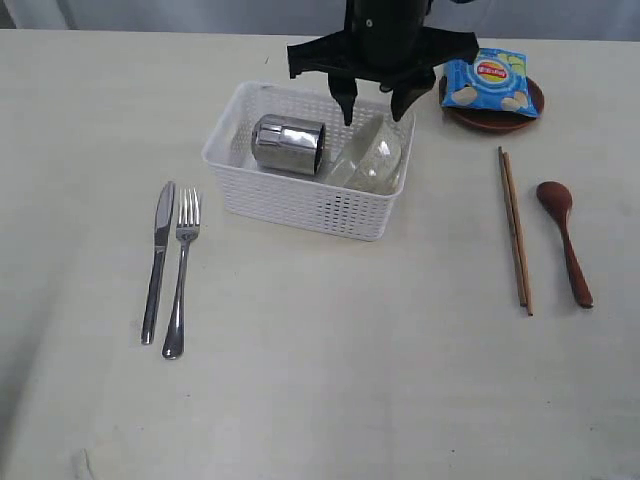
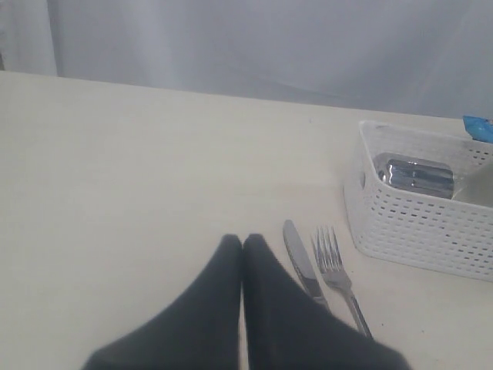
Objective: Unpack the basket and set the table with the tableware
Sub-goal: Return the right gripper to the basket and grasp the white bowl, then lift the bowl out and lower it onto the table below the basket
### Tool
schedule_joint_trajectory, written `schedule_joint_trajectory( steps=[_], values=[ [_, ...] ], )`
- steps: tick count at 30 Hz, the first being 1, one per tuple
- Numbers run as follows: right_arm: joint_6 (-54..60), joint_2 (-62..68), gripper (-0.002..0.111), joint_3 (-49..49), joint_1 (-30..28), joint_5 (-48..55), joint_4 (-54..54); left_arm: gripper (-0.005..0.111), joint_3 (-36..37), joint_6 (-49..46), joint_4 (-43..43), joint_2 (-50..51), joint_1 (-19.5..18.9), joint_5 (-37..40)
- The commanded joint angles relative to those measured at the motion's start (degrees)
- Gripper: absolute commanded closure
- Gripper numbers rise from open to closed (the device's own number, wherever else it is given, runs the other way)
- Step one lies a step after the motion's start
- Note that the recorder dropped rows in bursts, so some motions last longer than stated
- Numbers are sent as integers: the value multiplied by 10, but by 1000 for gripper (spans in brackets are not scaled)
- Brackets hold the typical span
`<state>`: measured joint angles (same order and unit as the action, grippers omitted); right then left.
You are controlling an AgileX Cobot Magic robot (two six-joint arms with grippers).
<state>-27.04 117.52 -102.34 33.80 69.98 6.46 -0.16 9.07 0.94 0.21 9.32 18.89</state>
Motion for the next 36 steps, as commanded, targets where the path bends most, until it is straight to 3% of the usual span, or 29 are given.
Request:
schedule_joint_trajectory(
  steps=[1, 7, 13, 29, 36],
  values=[
    [-17, 22, 58, -6, -1, 0, 20, 107, 2, 0, 2, -2, -1, -6],
    [-19, 44, 63, -8, -1, 0, 20, 107, 2, 0, 2, -2, -1, -6],
    [4, 44, 107, -8, -1, 0, 45, 107, 2, 0, 2, -2, -1, -6],
    [51, -79, 109, -8, -1, 0, 125, 107, 2, 0, 2, -2, -1, -6],
    [220, -142, 109, -5, -1, 0, -53, 107, 2, 0, 2, -2, -1, -6]
  ],
)
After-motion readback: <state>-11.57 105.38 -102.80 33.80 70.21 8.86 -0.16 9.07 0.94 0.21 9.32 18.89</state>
